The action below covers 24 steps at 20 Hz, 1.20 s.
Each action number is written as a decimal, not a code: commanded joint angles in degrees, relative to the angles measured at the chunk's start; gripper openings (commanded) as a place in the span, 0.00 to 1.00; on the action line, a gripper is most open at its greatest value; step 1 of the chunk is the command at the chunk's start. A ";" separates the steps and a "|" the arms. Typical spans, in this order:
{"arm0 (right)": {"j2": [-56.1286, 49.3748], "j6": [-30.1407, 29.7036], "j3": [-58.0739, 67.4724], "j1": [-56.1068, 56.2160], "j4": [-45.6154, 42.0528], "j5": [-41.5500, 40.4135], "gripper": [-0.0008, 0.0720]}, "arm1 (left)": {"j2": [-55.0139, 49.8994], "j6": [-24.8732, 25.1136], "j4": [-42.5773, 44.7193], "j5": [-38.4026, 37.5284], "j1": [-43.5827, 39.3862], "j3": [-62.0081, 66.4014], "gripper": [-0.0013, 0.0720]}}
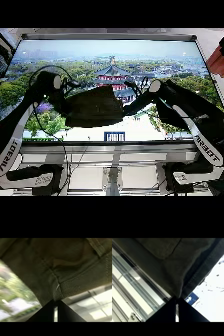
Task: Fold the clothes and pants, and hang the long-sleeved shirts on hangers.
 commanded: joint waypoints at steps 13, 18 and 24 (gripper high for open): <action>-0.48 0.00 6.16 -0.46 -5.79 11.78 0.73 | 2.93 -0.46 -18.01 -18.49 -0.22 -5.99 0.61; -0.68 -2.05 16.90 -6.51 -4.63 7.52 0.73 | 11.41 -1.90 -18.45 -13.55 1.31 -5.99 0.61; -11.56 -6.64 17.44 -8.90 4.42 4.07 0.82 | 22.80 -13.86 -9.05 2.82 6.23 -5.99 0.61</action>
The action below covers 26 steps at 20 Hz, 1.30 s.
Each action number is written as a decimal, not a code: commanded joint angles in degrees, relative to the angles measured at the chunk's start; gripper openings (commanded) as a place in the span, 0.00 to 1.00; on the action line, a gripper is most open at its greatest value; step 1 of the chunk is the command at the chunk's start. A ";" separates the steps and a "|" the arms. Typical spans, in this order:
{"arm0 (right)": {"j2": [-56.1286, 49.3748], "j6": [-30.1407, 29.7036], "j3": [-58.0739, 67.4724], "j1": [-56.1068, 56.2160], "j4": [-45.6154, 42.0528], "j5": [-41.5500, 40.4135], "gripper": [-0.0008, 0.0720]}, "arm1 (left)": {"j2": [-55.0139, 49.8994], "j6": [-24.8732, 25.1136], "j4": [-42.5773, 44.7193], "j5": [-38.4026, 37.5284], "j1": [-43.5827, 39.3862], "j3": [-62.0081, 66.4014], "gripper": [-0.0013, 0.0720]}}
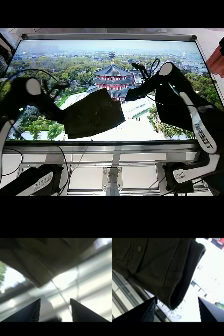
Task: Fold the clothes and pants, and hang the long-sleeved shirts on hangers.
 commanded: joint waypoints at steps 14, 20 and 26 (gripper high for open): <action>-18.18 -3.17 1.99 5.86 10.69 -2.89 0.85 | 8.11 -6.71 9.35 6.49 2.58 -0.07 0.61; -19.82 -1.22 2.23 10.32 10.80 -3.67 0.28 | 8.11 -6.69 9.33 6.47 2.58 -0.07 0.61; -19.50 3.26 10.60 8.98 8.07 3.69 0.04 | 8.11 -6.69 9.35 6.49 2.58 -0.09 0.61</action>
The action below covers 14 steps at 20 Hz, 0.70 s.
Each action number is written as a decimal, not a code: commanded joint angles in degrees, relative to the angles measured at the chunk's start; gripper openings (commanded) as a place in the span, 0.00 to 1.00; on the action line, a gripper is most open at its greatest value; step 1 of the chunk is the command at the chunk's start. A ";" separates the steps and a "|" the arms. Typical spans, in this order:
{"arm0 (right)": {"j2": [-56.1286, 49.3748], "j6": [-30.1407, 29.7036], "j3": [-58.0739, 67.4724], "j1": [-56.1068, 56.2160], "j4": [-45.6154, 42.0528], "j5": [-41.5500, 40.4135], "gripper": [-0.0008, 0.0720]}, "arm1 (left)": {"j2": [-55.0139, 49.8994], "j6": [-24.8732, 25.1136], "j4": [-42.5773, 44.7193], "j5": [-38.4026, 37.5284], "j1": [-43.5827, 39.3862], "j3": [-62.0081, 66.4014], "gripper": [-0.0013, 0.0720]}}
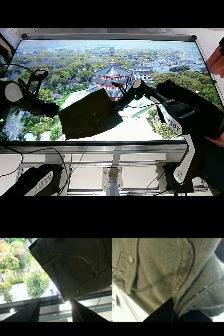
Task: Fold the clothes and pants, and hang the long-sleeved shirts on hangers.
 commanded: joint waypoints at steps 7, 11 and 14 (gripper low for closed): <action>10.05 14.64 25.22 -9.11 -35.06 21.99 0.04 | 0.04 -0.02 0.07 1.84 0.07 -0.02 0.61; 17.97 18.23 26.45 -21.51 -36.06 27.85 0.04 | 0.02 0.00 0.07 2.27 0.07 -0.02 0.61; 22.56 22.08 26.45 -31.01 -36.15 30.01 0.04 | 0.02 0.00 0.04 3.93 0.07 -0.02 0.61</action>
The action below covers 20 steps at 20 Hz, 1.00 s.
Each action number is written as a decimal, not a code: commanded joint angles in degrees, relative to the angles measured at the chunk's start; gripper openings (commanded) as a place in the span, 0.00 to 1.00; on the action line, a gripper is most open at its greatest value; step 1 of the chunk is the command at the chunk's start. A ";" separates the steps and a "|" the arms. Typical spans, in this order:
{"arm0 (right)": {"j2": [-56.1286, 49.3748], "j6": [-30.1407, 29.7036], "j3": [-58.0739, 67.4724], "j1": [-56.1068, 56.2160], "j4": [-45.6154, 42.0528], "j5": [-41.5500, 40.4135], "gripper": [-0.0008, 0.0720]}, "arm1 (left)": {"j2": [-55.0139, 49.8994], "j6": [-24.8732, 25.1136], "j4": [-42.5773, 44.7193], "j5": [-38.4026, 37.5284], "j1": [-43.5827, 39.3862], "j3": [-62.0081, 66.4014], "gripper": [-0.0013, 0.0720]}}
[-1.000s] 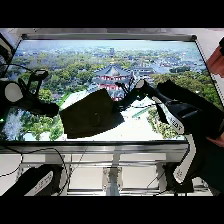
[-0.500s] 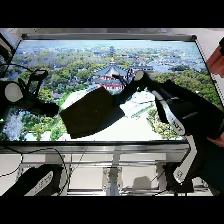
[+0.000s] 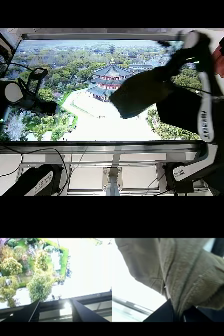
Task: Fold the clothes and pants, and hang the long-sleeved shirts on hangers.
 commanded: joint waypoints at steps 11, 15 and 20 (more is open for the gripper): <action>7.50 3.63 -8.37 -34.93 -6.27 2.69 0.04 | -0.13 0.00 0.00 2.19 0.07 -0.02 0.61; 7.50 3.65 -23.65 -37.09 -10.97 -3.76 0.04 | -0.13 0.00 0.00 2.16 0.07 -0.02 0.61; 7.50 3.67 -37.18 -37.09 -13.14 -16.98 0.42 | -0.13 0.02 0.02 2.60 0.07 -0.02 0.61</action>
